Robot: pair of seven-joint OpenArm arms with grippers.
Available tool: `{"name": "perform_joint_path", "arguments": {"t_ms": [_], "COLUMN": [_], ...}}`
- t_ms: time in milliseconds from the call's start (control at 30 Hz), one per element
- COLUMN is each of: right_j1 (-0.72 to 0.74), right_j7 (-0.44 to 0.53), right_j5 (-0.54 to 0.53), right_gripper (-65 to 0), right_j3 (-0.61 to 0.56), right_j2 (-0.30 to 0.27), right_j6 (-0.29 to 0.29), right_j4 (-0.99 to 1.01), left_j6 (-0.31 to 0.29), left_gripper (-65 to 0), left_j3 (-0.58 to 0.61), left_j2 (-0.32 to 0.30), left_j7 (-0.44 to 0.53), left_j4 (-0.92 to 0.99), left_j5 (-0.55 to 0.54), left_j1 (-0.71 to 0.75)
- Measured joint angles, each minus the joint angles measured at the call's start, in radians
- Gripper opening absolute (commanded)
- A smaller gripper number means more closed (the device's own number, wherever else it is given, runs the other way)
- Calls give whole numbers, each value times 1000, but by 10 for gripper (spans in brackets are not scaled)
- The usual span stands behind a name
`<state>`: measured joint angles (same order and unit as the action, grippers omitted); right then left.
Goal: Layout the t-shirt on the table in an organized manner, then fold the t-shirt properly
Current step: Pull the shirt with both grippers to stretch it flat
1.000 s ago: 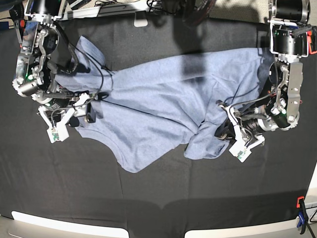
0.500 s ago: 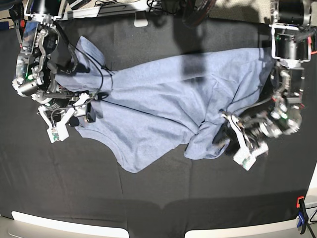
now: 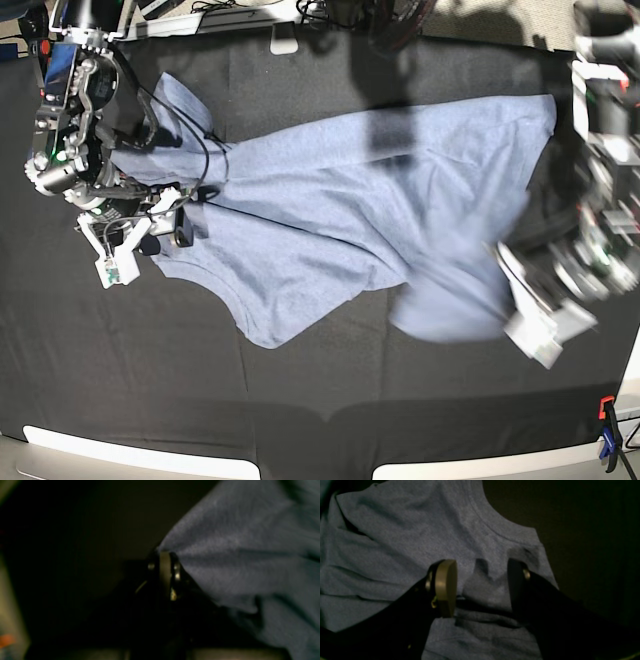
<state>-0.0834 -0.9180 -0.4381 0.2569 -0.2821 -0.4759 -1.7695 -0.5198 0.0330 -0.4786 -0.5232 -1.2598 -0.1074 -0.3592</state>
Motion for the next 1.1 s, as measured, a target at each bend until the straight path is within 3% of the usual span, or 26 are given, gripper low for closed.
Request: {"name": "perform_joint_path", "arguments": {"t_ms": [133,300,367,433,533,567,667,767,900,1000,1100], "right_j1": [0,0,0,0,0,0,0,0,13,65,167], "right_j7": [0,0,-1,0,-1,0,0,11,38,45,63], "right_j5": [0,0,1,0,1,0,1,0,0,4,6], "right_gripper": [-337,-337,-337,-337,-337,-337,-337,-336,-336,-336,-336], "right_j3": [0,0,0,0,0,0,0,0,0,-19,-92], "right_j2": [0,0,0,0,0,0,0,0,0,-6,-14], "right_j6": [0,0,0,0,0,0,0,0,0,0,-3], "right_j4": [0,0,0,0,0,0,0,0,0,2,60], "left_j6": [127,144,265,335,344,358,394,412,407,281,209], "left_gripper": [-650,-650,-650,-650,-650,-633,-479,-361,-349,-349,-349], "left_j3": [-1,1,3,2,1,1,1,0,1,1,1], "left_j2": [-37,-39,-35,-43,-57,-57,-63,-68,-67,-62,-27], "left_j7": [4,0,-16,-40,-90,-110,-137,-178,-181,-180,-190], "left_j4": [-1,3,6,7,7,7,7,7,7,7,7], "left_j5": [164,298,365,389,400,402,399,330,72,-113,-192], "left_j1": [-16,-13,-12,-14,-15,-14,-15,-15,-15,-14,-13]}}
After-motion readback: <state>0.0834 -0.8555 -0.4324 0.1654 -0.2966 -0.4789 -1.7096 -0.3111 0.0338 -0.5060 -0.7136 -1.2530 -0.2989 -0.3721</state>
